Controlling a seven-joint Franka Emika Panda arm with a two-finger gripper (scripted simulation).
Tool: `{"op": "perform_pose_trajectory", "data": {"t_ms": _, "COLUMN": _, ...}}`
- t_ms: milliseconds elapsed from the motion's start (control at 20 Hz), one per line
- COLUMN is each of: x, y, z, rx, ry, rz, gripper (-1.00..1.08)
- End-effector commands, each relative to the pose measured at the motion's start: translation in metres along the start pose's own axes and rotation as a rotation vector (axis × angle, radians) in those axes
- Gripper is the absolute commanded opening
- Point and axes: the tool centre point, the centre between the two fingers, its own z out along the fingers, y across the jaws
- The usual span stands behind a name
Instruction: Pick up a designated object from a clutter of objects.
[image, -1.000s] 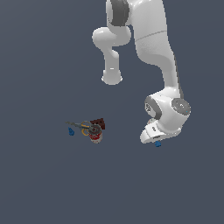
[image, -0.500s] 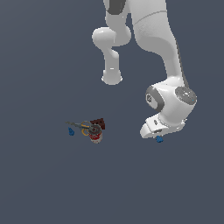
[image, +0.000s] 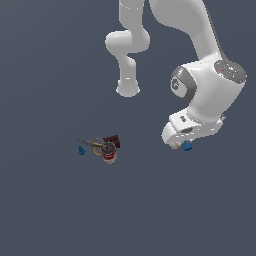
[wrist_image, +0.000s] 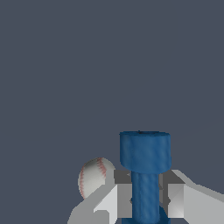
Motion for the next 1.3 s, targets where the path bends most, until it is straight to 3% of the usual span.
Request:
{"op": "perform_pose_trajectory", "data": {"t_ms": 0, "x": -0.002, "y": 0.004, "z": -0.031, "rx": 0.001, "ry": 0.0, "rz": 0.0, "gripper": -1.0}}
{"op": "perform_pose_trajectory", "data": {"t_ms": 650, "x": -0.007, "y": 0.023, "z": -0.164, "rx": 0.002, "ry": 0.0, "rz": 0.0, "gripper": -1.0}}
{"op": "perform_pose_trajectory", "data": {"t_ms": 1250, "x": -0.005, "y": 0.029, "z": -0.206, "rx": 0.001, "ry": 0.0, "rz": 0.001, "gripper": -1.0}}
